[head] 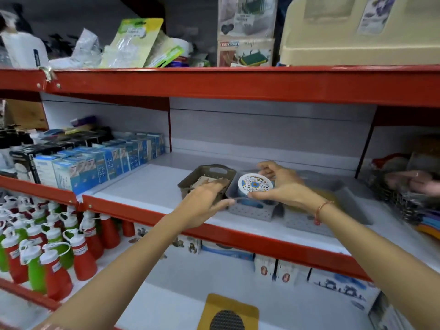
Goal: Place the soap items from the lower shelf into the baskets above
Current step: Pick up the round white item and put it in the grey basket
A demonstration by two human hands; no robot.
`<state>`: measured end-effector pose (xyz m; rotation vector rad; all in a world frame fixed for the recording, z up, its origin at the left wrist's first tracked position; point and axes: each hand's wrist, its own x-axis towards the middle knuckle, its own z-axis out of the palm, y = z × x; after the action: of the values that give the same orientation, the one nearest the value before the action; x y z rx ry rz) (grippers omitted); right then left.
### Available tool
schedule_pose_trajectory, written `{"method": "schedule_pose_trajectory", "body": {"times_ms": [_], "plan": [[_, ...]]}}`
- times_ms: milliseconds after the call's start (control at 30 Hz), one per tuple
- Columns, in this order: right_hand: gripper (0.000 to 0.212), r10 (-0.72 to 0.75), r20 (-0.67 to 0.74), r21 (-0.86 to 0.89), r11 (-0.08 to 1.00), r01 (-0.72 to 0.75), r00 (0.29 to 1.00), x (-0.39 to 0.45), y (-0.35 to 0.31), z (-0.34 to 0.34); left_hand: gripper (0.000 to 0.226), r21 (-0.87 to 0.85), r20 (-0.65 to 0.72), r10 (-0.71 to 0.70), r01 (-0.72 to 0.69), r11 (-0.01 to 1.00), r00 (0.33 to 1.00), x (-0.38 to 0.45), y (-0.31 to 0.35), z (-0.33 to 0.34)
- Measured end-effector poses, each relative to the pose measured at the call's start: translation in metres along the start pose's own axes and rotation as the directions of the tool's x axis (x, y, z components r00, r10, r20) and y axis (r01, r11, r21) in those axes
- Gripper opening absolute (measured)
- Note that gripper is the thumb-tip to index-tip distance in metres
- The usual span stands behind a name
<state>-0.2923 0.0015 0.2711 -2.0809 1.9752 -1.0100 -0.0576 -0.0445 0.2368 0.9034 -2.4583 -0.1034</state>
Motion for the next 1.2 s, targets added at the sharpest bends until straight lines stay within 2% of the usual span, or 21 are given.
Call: {"method": "schedule_pose_trajectory", "body": {"times_ms": [67, 167, 267, 433, 567, 867, 1000, 1100, 1200], "plan": [[0.087, 0.038, 0.013, -0.007, 0.999, -0.038, 0.999, 0.014, 0.020, 0.001, 0.066, 0.046, 0.067, -0.051, 0.048, 0.998, 0.996, 0.017, 0.003, 0.006], [0.086, 0.033, 0.040, -0.039, 0.999, -0.031, 0.999, 0.031, 0.042, 0.002, 0.060, 0.082, 0.163, -0.130, 0.118, 0.990, 0.978, 0.037, 0.008, 0.015], [0.072, -0.012, 0.095, -0.147, 0.989, 0.026, 0.995, 0.047, 0.049, 0.010, 0.054, 0.046, 0.228, -0.181, 0.176, 0.983, 0.957, 0.046, 0.012, 0.021], [0.038, -0.020, 0.222, -0.164, 0.985, 0.058, 0.975, 0.059, 0.056, 0.023, 0.052, -0.015, 0.210, -0.215, 0.223, 0.975, 0.954, 0.047, 0.017, 0.023], [0.027, -0.081, 0.250, -0.166, 0.978, 0.125, 0.965, 0.060, 0.057, 0.026, 0.052, 0.013, 0.190, -0.228, 0.230, 0.973, 0.955, 0.046, 0.016, 0.026], [0.032, -0.070, 0.351, -0.224, 0.962, 0.156, 0.934, 0.051, 0.050, 0.019, 0.047, 0.025, 0.196, -0.205, 0.204, 0.979, 0.959, 0.045, 0.018, 0.025], [0.030, -0.058, 0.318, -0.237, 0.962, 0.138, 0.946, 0.041, 0.042, 0.018, 0.049, 0.063, 0.209, -0.225, 0.216, 0.974, 0.952, 0.041, 0.025, 0.023], [0.025, -0.045, 0.239, -0.256, 0.961, 0.108, 0.970, 0.037, 0.042, 0.020, 0.050, 0.100, 0.184, -0.230, 0.214, 0.972, 0.956, 0.038, 0.029, 0.023], [0.032, -0.029, 0.238, -0.296, 0.950, 0.101, 0.971, 0.035, 0.041, 0.017, 0.050, 0.107, 0.181, -0.226, 0.209, 0.972, 0.957, 0.037, 0.032, 0.022]]}}
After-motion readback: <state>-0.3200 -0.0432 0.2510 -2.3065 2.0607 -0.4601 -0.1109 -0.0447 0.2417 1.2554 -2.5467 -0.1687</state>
